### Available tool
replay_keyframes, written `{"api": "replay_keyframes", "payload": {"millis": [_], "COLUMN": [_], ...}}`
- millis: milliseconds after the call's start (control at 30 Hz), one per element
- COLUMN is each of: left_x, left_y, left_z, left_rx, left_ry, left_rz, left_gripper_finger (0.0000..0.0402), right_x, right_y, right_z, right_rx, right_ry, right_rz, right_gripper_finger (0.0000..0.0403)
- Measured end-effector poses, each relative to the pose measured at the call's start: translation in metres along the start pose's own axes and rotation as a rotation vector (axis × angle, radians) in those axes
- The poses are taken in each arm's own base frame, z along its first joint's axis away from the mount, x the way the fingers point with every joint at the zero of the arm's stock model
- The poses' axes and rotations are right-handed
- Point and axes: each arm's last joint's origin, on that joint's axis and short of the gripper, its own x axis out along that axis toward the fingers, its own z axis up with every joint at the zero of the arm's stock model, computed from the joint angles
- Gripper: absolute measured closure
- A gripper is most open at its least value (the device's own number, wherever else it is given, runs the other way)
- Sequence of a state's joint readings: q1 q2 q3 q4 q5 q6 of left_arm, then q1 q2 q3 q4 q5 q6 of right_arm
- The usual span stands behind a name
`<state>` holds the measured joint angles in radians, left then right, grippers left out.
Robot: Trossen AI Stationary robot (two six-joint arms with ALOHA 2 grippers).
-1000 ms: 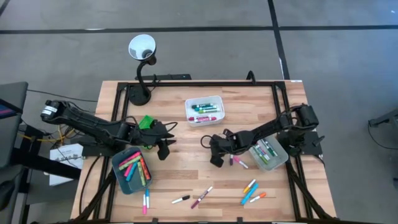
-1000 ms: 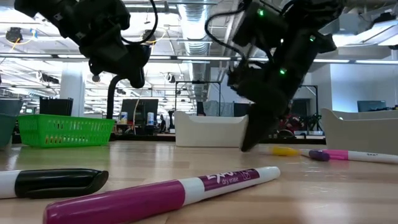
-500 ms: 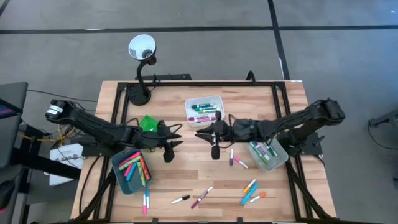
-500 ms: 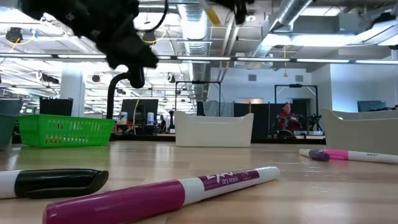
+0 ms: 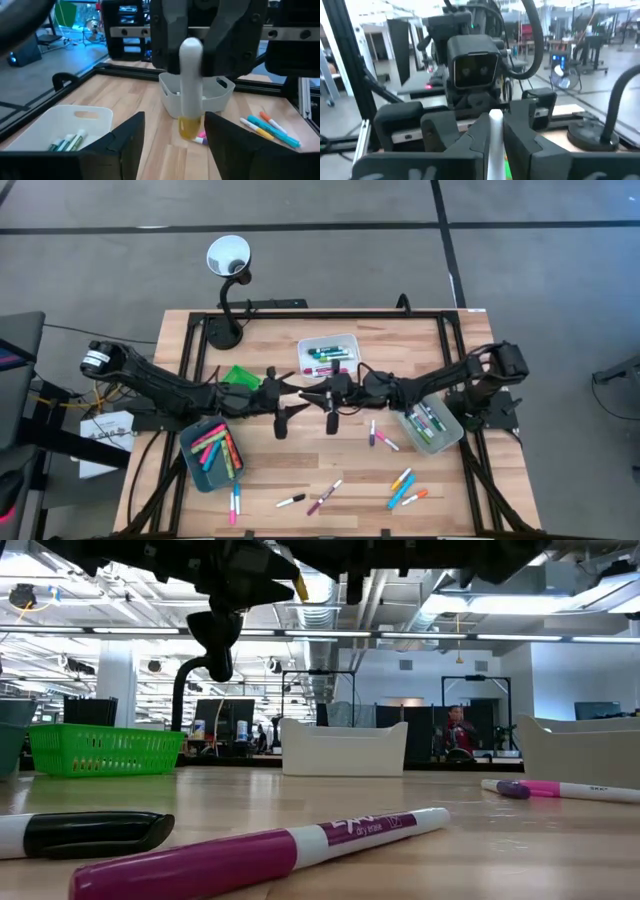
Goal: Pick & Place Markers
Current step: Put the small yellow highlighter pen into the green bin
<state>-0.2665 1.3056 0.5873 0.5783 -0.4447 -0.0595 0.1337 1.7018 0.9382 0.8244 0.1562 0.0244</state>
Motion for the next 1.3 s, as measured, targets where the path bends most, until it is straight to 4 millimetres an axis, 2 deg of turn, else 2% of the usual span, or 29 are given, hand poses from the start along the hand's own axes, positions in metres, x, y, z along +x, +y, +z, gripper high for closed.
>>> {"api": "replay_keyframes", "payload": {"millis": [133,267,467,633,800,1000,1133,1300], "left_x": [0.0,0.0,0.0004,0.0025,0.0038,0.0027,0.0022,-0.0038], "left_y": [-0.0001,-0.0002,0.0003,0.0045,0.0077,0.0049,0.005,0.0082], "left_z": [0.0007,0.0007,0.0015,0.0025,0.0031,0.0033,-0.0001,-0.0016], "left_rx": [0.0,0.0,-0.004,-0.009,-0.013,-0.02,-0.053,-0.075], "left_ry": [-0.006,-0.007,-0.013,-0.018,-0.022,-0.025,0.012,0.078], "left_rz": [-0.004,-0.004,-0.017,-0.035,-0.026,-0.035,-0.032,-0.012], "left_gripper_finger": [0.0203,0.0223,0.0295,0.0356,0.0358,0.0343,0.035,0.035], "right_x": [0.003,0.0035,0.0037,0.0036,0.0036,0.0037,0.0037,-0.0003], "right_y": [-0.0019,-0.0042,-0.0062,-0.0064,-0.0068,-0.0063,-0.0064,-0.0073], "right_z": [-0.0039,-0.003,-0.0021,-0.0019,-0.0017,-0.0018,-0.0026,-0.0035], "right_rx": [-0.023,-0.022,-0.03,-0.033,-0.033,-0.077,-0.128,-0.142], "right_ry": [-0.021,-0.025,-0.032,-0.032,-0.032,-0.028,-0.019,0.075], "right_rz": [-0.005,-0.011,-0.014,-0.016,-0.019,-0.017,-0.018,-0.028], "right_gripper_finger": [0.0377,0.0388,0.0367,0.0378,0.0376,0.0337,0.031,0.0262]}}
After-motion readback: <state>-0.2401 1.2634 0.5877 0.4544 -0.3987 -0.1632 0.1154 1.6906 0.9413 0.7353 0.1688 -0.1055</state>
